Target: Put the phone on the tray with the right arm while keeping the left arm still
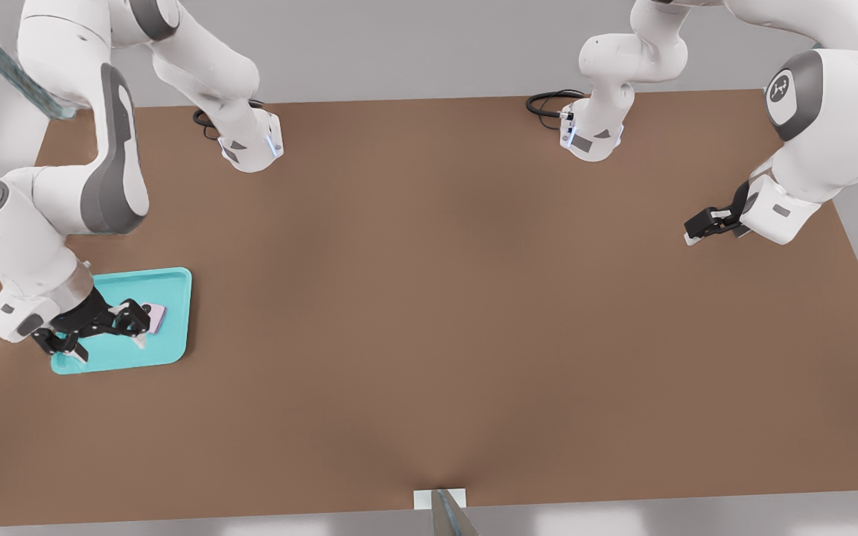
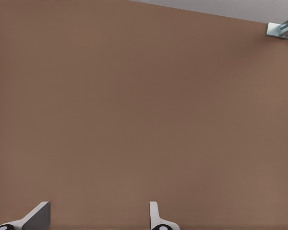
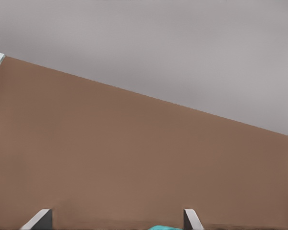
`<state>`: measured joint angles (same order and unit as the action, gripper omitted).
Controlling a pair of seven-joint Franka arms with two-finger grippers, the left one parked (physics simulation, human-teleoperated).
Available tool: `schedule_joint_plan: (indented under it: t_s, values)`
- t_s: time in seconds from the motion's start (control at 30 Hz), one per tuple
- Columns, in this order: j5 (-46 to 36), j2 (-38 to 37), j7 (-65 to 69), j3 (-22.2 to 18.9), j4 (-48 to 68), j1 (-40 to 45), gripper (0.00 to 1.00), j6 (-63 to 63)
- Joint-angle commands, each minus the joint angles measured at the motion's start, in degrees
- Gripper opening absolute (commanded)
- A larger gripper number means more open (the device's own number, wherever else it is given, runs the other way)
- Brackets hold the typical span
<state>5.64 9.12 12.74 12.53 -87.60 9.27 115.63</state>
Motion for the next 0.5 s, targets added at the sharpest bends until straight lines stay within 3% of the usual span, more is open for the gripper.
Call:
schedule_joint_plan:
  t_s: [0.0, 0.03, 0.1, 0.2, 0.47]
  values:
    - [-3.18, -8.15, -14.05, -11.02, -3.45, -10.58, 1.0, -19.92]
    - [-3.27, -9.29, -14.14, -15.16, -3.9, -14.71, 1.0, -21.76]
    - [-5.55, -3.15, -13.26, -16.22, 4.72, -14.89, 1.0, -25.02]
    - [-6.52, 2.83, -12.47, -15.87, 10.87, -13.93, 1.0, -26.86]
    - [-6.26, 1.16, -12.3, -15.43, 9.91, -13.93, 1.0, -27.39]
